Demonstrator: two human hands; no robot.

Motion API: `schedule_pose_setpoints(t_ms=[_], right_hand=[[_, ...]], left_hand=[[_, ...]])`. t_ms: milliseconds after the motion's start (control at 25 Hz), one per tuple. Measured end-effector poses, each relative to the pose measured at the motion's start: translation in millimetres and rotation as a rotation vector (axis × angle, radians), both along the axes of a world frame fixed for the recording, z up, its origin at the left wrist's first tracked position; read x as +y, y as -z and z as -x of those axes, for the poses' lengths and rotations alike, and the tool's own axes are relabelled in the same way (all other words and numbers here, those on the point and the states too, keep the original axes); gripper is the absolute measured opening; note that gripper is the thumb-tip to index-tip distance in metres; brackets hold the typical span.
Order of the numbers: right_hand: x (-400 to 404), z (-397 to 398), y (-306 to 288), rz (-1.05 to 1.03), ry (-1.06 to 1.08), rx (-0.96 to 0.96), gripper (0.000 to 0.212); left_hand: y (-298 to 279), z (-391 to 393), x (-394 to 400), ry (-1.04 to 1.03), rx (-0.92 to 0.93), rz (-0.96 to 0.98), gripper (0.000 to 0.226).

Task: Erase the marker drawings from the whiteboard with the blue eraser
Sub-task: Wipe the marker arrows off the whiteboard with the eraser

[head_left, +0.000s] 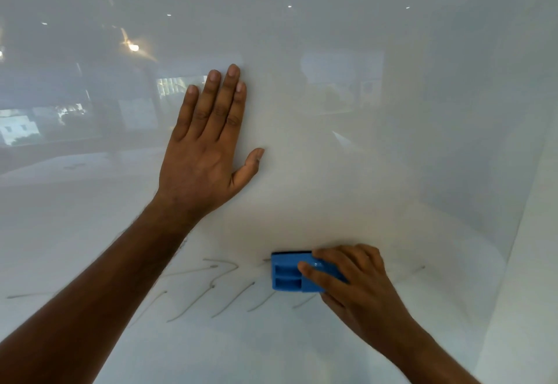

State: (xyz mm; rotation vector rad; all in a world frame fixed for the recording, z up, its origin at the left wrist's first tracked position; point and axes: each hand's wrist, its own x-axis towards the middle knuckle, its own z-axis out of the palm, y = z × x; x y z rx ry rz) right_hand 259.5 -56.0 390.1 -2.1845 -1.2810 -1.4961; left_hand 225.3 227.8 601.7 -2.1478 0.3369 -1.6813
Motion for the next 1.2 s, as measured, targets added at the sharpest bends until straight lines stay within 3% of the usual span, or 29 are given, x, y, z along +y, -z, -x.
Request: schedule_pose_setpoints(t_ms=[120,240,400,560,680,920,1200], right_hand=[[-23.7,-6.8,-4.7,0.039,0.035,-0.003,0.068],[-34.6,-7.4,-40.1,-0.047,0.048,0.013,0.066],[5.5,-0.2,-68.6,-0.161,-0.009,0.047,0.066],[58.3,15.2,-31.8,0.001,-0.072,0.043,0.058],[48.5,14.3,-4.0,0.114,-0.067,0.069,0.054],[12.9,3.4,-25.9,0.01,0.014,0.041,0.061],[79.3,16.2,-38.6,-0.075,-0.079,0.071,0.059]], left_hand=[[-0.6,-0.1,0.0,0.001,-0.008,-0.006,0.082],[0.6,-1.2,-0.5,-0.004,-0.01,0.008,0.082],[0.8,0.0,-1.5,0.001,-0.001,0.016,0.081],[1.2,1.5,-0.9,0.004,-0.005,0.017,0.081],[0.5,1.4,-0.9,0.0,0.001,0.01,0.081],[1.1,-0.2,-1.6,0.0,-0.013,0.022,0.08],[-0.1,1.5,0.5,0.01,0.007,0.007,0.08]])
